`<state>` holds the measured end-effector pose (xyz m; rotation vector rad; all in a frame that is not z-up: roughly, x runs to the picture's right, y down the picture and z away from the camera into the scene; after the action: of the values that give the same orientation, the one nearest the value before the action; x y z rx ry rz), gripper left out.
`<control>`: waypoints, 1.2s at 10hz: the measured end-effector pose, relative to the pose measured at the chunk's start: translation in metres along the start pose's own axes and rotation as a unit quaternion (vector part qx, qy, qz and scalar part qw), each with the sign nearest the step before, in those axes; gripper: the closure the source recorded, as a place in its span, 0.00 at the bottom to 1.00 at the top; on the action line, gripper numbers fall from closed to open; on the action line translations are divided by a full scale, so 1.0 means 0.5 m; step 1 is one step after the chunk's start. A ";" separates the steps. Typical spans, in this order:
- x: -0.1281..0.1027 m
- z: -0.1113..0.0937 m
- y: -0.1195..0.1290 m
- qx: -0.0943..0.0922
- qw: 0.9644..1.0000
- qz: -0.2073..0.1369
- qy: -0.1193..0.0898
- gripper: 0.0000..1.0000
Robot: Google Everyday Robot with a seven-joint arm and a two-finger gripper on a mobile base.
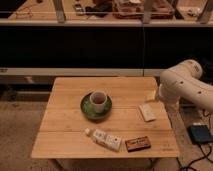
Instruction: Move the arm in a circular motion
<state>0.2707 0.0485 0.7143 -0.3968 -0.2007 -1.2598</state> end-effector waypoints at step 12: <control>-0.071 -0.068 -0.471 0.167 0.949 -0.264 -0.039 0.21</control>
<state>0.0338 0.0075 0.7126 -0.0952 -0.6102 -1.6996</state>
